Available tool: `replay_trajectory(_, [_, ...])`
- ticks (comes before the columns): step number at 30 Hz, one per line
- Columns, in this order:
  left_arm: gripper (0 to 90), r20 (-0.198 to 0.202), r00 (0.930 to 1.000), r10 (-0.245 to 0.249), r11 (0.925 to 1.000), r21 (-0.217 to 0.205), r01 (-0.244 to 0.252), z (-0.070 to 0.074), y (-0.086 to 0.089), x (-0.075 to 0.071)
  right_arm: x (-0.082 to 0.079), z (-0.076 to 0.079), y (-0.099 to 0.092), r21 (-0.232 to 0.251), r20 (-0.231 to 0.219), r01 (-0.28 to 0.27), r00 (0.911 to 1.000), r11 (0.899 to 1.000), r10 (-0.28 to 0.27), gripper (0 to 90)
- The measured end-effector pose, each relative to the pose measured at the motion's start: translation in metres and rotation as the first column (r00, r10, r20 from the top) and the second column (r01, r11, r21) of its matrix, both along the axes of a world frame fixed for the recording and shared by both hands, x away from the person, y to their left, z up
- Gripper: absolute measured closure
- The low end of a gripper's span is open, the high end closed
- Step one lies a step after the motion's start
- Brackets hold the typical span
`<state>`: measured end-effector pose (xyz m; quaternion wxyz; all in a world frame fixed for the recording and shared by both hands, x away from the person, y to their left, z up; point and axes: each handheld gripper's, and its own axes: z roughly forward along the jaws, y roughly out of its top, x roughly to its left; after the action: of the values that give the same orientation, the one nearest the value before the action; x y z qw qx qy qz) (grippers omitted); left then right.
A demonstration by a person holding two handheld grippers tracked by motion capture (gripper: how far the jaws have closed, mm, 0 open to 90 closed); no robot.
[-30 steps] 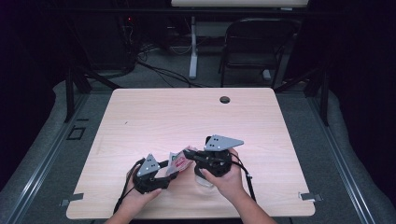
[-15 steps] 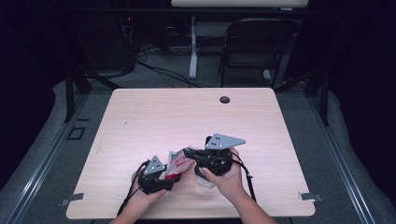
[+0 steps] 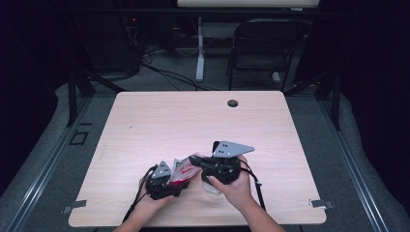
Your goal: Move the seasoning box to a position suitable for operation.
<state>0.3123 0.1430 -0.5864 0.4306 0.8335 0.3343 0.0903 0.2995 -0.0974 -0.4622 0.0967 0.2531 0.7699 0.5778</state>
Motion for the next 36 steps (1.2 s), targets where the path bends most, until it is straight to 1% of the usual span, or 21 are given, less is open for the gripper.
replay_trajectory(2, [39.7, -0.002, 1.0000, 0.010, 0.9999, -0.003, -0.010, -0.0003, -0.0006, 0.0002, -0.0006, -0.0001, -0.0004, 0.005, -0.001, 0.002, 1.0000, 1.000, -0.002, 90.0])
replay_trajectory(5, [39.8, -0.007, 1.0000, -0.001, 1.0000, -0.002, 0.001, -0.0003, 0.0007, 0.0014, -0.0016, 0.0004, -0.0016, 0.014, 0.008, 0.003, 1.0000, 1.000, -0.003, 90.0])
replay_trajectory(7, [40.1, -0.015, 0.9999, 0.003, 1.0000, 0.000, -0.003, -0.0005, 0.0005, 0.0015, -0.0022, 0.0014, -0.0028, 0.016, 0.012, 0.000, 0.9999, 1.000, -0.001, 90.0])
replay_trajectory(9, [40.5, -0.014, 0.9999, 0.005, 1.0000, 0.000, -0.005, -0.0008, -0.0001, 0.0015, -0.0032, 0.0019, -0.0032, 0.024, 0.010, -0.001, 0.9999, 1.000, 0.001, 90.0])
replay_trajectory(10, [41.0, -0.012, 0.9999, 0.004, 0.9999, 0.011, -0.004, -0.0005, -0.0003, 0.0015, -0.0035, 0.0020, -0.0032, 0.022, 0.014, -0.002, 0.9999, 1.000, 0.001, 90.0])
replay_trajectory(11, [41.8, -0.019, 0.9998, 0.000, 0.9999, 0.012, 0.000, -0.0006, -0.0008, 0.0015, -0.0038, 0.0019, -0.0030, 0.021, 0.015, -0.003, 0.9999, 1.000, 0.003, 90.0])
replay_trajectory(15, [45.6, -0.019, 0.9998, 0.004, 0.9998, 0.018, -0.003, -0.0010, -0.0019, 0.0013, -0.0039, 0.0013, -0.0020, 0.022, 0.017, -0.002, 0.9998, 1.000, 0.002, 90.0])
replay_trajectory(17, [46.0, -0.021, 0.9998, 0.002, 0.9997, 0.024, -0.002, -0.0007, -0.0019, 0.0014, -0.0039, 0.0014, -0.0021, 0.021, 0.016, -0.001, 0.9999, 1.000, 0.001, 90.0])
replay_trajectory(18, [46.7, -0.014, 0.9999, 0.010, 0.9995, 0.030, -0.010, -0.0008, -0.0022, 0.0011, -0.0038, 0.0014, -0.0022, 0.021, 0.016, -0.003, 0.9999, 1.000, 0.003, 90.0])
replay_trajectory(19, [47.4, -0.013, 0.9999, 0.006, 0.9996, 0.029, -0.006, -0.0009, -0.0020, 0.0013, -0.0039, 0.0015, -0.0022, 0.020, 0.018, -0.001, 0.9998, 1.000, 0.001, 90.0])
replay_trajectory(20, [48.1, -0.006, 1.0000, 0.003, 0.9992, 0.039, -0.002, -0.0006, -0.0015, 0.0014, -0.0037, 0.0014, -0.0023, 0.021, 0.017, -0.003, 0.9999, 1.000, 0.002, 90.0])
replay_trajectory(23, [50.8, 0.000, 1.0000, 0.004, 0.9990, 0.045, -0.004, -0.0004, -0.0015, 0.0007, -0.0036, 0.0013, -0.0021, 0.024, 0.015, -0.002, 0.9999, 1.000, 0.002, 90.0])
replay_trajectory(25, [52.8, 0.016, 0.9999, 0.000, 0.9983, 0.058, -0.001, 0.0002, -0.0014, 0.0000, -0.0037, 0.0012, -0.0020, 0.022, 0.015, -0.003, 0.9999, 1.000, 0.002, 90.0])
replay_trajectory(26, [53.6, 0.026, 0.9996, 0.006, 0.9983, 0.058, -0.008, -0.0001, -0.0020, -0.0006, -0.0037, 0.0011, -0.0020, 0.025, 0.014, -0.002, 0.9999, 1.000, 0.002, 90.0])
replay_trajectory(30, [55.9, 0.044, 0.9990, 0.004, 0.9976, 0.068, -0.007, 0.0009, -0.0012, -0.0005, -0.0033, 0.0013, -0.0031, 0.023, 0.012, -0.002, 0.9999, 1.000, 0.002, 90.0])
replay_trajectory(36, [58.9, 0.048, 0.9988, 0.009, 0.9976, 0.068, -0.012, 0.0022, -0.0002, -0.0003, -0.0031, 0.0014, -0.0039, 0.028, 0.011, -0.002, 0.9999, 1.000, 0.002, 90.0])
